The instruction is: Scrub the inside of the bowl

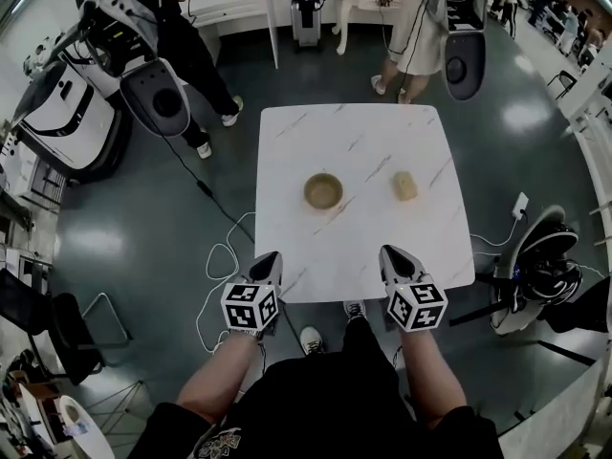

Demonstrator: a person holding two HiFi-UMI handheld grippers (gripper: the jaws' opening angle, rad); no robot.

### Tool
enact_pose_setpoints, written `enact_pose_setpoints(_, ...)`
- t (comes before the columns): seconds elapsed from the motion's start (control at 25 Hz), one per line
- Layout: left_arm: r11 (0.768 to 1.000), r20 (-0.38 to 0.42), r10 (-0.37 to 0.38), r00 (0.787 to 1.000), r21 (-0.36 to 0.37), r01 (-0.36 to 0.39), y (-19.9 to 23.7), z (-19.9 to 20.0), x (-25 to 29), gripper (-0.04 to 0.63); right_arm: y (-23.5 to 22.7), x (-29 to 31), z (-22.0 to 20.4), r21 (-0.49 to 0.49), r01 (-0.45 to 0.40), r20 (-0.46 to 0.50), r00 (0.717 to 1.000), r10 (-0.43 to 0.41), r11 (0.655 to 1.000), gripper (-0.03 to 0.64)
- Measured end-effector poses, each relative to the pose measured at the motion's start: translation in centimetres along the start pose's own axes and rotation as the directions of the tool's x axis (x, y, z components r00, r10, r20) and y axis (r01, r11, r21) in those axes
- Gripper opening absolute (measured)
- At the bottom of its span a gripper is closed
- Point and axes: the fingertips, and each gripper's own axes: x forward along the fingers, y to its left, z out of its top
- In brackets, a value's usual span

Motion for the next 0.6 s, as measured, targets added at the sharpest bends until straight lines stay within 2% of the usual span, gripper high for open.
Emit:
enact_pose_setpoints(0.36, 0.998, -0.009, -0.068, 0.998, 0.0, 0.068, -2.6, -2.5, -2.9, 0.006, 4.1, -3.1, -3.4, 0.026, -0.01, -0.021, 1.0, 0.011, 1.0, 0.021)
enact_pose_setpoints(0.6, 0.995, 0.008, -0.095, 0.995, 0.008, 0.095, -4.2, -2.7, -4.5, 0.006, 6.2, -4.6, -4.8, 0.036, -0.027, -0.027, 0.999, 0.028, 0.999, 0.021)
